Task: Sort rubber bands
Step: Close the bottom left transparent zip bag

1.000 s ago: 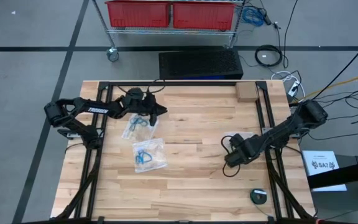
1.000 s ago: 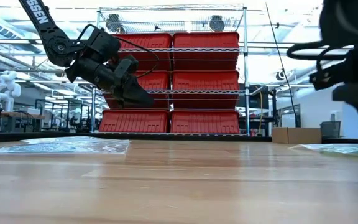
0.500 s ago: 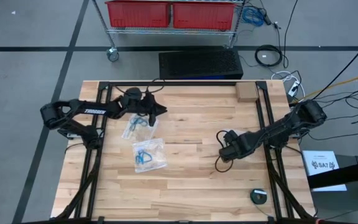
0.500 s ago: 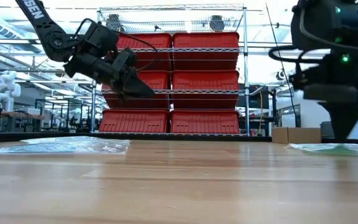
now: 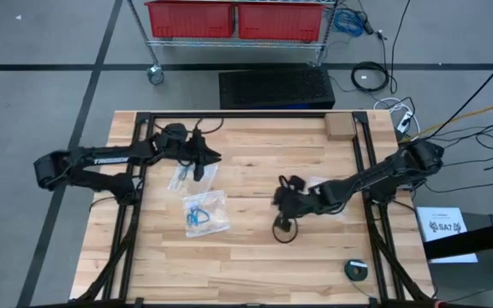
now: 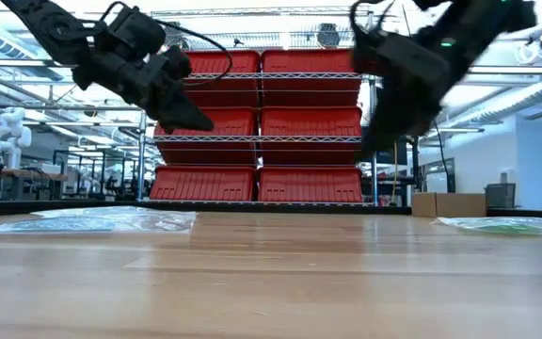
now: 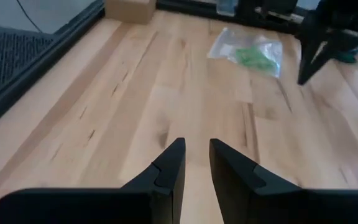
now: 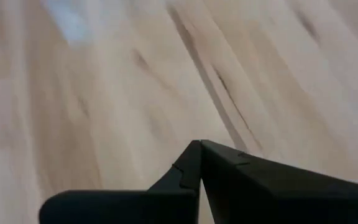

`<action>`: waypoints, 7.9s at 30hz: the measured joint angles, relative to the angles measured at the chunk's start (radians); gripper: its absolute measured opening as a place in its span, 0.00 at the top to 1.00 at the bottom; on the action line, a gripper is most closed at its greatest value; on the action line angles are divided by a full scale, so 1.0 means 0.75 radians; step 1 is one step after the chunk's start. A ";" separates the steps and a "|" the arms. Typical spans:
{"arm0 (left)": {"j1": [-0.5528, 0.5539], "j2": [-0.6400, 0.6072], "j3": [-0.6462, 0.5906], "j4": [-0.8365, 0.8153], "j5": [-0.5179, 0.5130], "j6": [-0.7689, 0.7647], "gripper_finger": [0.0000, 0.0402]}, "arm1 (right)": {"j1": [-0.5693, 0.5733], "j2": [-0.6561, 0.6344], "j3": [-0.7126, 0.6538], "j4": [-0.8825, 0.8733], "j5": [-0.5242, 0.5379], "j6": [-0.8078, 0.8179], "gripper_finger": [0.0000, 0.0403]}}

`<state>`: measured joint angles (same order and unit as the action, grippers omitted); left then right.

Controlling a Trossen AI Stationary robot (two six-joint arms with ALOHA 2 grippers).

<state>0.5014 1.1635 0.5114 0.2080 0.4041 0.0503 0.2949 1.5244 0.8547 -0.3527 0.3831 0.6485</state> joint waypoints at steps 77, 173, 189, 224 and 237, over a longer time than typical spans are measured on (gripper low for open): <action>-0.087 -0.424 -0.466 0.729 -0.016 -0.201 0.99 | -0.206 0.366 1.001 -0.547 0.178 -0.884 1.00; -0.199 -0.322 -0.462 0.726 -0.128 -0.123 1.00 | -0.534 0.544 1.003 0.297 -0.555 -0.891 0.69; -0.197 -0.322 -0.462 0.721 -0.143 -0.068 1.00 | -0.533 0.578 1.002 0.290 -0.548 -0.921 0.96; -0.206 -0.164 -0.408 0.717 -0.162 -0.270 0.72 | -0.508 0.568 1.000 0.043 -0.442 -0.971 0.97; -0.244 -0.019 -0.301 0.684 -0.156 -0.194 0.77 | -0.495 0.568 1.000 -0.001 -0.440 -0.991 0.97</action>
<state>0.3183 1.1492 0.2855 0.7212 0.2872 -0.0950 -0.0765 1.9503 1.6047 -0.3536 0.0532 -0.0944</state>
